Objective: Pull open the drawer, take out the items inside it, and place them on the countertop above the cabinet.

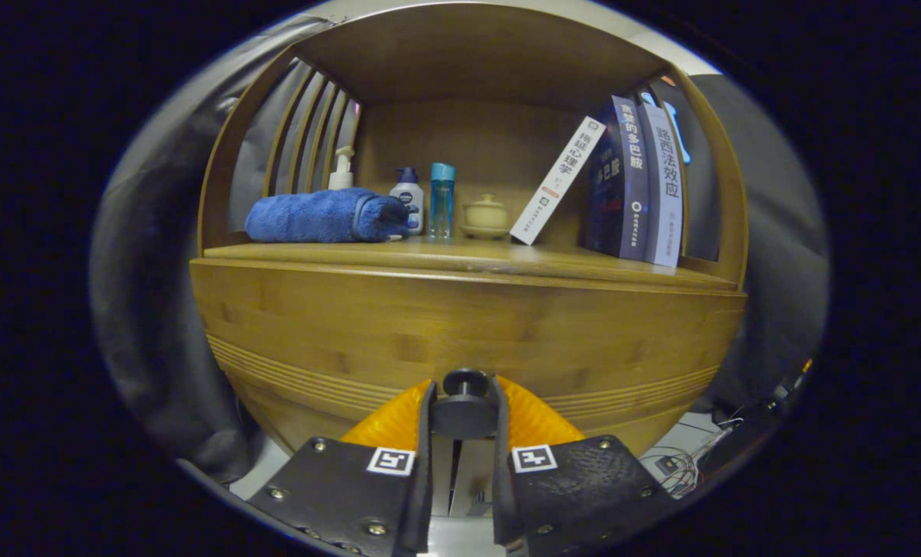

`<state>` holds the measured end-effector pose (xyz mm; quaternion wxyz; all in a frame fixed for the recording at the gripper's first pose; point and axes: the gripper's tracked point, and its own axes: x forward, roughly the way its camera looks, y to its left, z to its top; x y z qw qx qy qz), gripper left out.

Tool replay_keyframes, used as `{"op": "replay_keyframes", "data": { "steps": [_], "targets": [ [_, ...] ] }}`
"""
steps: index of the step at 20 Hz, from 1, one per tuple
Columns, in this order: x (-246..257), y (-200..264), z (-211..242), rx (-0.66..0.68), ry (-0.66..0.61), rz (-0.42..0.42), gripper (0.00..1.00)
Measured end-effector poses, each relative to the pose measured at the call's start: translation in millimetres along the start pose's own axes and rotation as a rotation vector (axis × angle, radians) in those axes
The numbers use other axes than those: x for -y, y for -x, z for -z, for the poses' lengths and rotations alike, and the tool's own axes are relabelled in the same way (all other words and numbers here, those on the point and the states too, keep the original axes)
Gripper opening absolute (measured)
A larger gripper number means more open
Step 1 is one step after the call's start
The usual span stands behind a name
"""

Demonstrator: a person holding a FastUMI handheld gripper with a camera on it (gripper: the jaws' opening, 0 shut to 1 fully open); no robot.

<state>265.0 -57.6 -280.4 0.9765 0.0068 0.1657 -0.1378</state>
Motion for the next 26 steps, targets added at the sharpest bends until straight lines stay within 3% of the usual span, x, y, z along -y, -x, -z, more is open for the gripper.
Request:
{"op": "replay_keyframes", "data": {
  "steps": [3, 5, 26],
  "targets": [
    [-0.5, 13.7, 3.3, -0.002, -0.005, -0.009, 0.32],
    [0.4, 21.5, 4.6, 0.0, -0.003, -0.007, 0.25],
    [0.7, 147.0, 38.4, -0.037, -0.02, -0.055, 0.24]
  ]
}}
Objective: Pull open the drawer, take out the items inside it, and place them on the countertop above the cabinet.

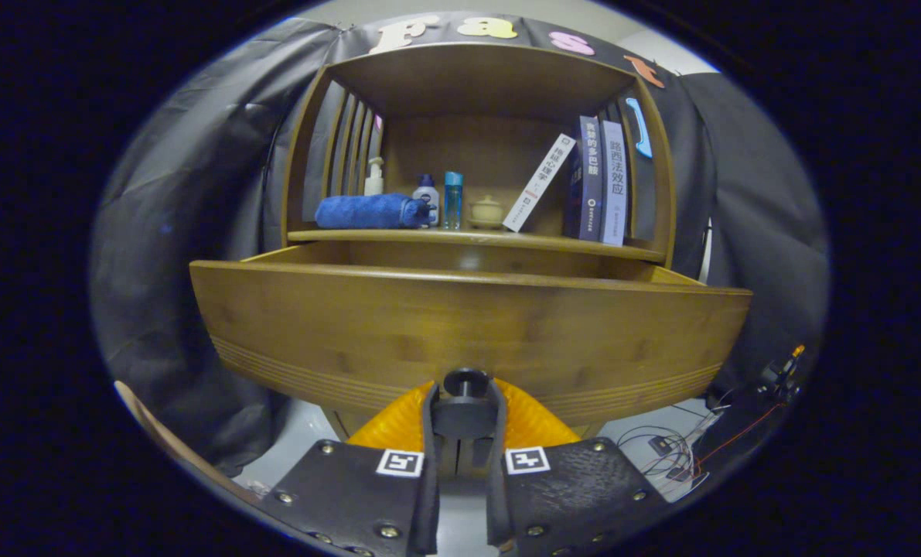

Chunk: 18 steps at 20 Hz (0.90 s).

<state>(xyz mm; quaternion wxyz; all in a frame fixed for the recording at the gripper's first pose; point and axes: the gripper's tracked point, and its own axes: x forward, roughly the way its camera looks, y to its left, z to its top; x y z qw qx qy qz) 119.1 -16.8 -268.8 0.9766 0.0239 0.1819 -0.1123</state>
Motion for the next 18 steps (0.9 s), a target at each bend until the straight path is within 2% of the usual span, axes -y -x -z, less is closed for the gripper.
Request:
{"op": "replay_keyframes", "data": {
  "steps": [18],
  "targets": [
    [-13.7, 44.1, 14.3, -0.033, -0.042, -0.055, 0.24]
  ]
}}
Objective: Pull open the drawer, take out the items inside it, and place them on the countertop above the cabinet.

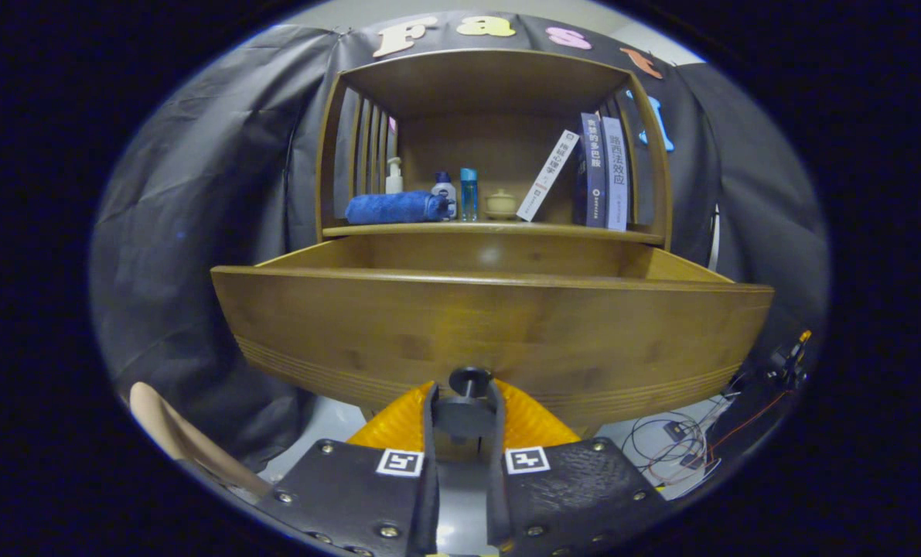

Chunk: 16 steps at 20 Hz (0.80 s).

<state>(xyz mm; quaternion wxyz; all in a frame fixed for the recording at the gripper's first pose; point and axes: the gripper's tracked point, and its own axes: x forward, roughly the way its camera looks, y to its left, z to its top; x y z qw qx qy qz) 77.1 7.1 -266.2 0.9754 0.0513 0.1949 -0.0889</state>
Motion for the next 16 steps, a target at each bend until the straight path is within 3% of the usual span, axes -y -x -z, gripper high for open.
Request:
{"op": "replay_keyframes", "data": {
  "steps": [6, 11, 16],
  "targets": [
    [-2.3, 3.2, 2.5, -0.009, 0.024, -0.006, 0.24],
    [-4.7, 26.2, 0.1, -0.038, 0.01, -0.063, 0.42],
    [-6.8, 63.4, -74.2, 0.142, 0.067, -0.077, 0.43]
  ]
}}
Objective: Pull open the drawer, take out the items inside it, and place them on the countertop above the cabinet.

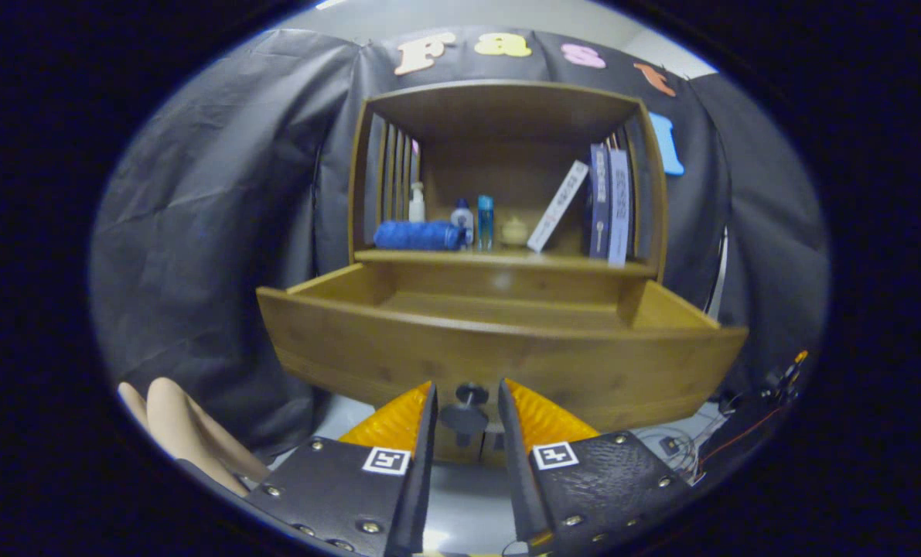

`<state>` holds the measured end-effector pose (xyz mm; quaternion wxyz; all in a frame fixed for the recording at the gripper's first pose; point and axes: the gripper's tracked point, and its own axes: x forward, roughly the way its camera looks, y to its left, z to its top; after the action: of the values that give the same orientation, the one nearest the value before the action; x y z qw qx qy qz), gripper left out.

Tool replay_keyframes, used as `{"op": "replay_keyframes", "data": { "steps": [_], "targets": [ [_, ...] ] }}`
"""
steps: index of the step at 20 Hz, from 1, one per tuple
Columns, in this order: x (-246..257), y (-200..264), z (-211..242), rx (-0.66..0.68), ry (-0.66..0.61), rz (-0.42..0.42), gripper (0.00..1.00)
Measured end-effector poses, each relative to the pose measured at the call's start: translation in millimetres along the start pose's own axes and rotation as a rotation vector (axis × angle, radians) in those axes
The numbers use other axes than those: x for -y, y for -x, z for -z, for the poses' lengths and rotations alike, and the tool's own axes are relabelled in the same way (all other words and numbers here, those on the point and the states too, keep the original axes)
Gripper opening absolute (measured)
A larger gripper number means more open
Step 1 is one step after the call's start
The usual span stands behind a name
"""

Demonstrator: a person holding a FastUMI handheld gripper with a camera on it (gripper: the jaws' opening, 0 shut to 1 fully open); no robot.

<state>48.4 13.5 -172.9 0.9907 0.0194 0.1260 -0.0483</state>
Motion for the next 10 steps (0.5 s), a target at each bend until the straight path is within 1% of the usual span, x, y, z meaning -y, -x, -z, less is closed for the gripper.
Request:
{"op": "replay_keyframes", "data": {
  "steps": [2, 4, 6, 8, 10],
  "targets": [
    [-2.4, -7.3, -44.6, 0.045, 0.03, -0.032, 0.43],
    [-3.6, -28.0, -77.0, 0.075, 0.068, -0.06, 0.66],
    [5.4, -52.3, -99.5, 0.085, 0.093, -0.04, 0.89],
    [0.1, -78.1, -109.3, 0.046, 0.084, -0.063, 0.88],
    [-0.3, -103.5, -106.9, -0.044, 0.095, -0.083, 0.89]
  ]
}}
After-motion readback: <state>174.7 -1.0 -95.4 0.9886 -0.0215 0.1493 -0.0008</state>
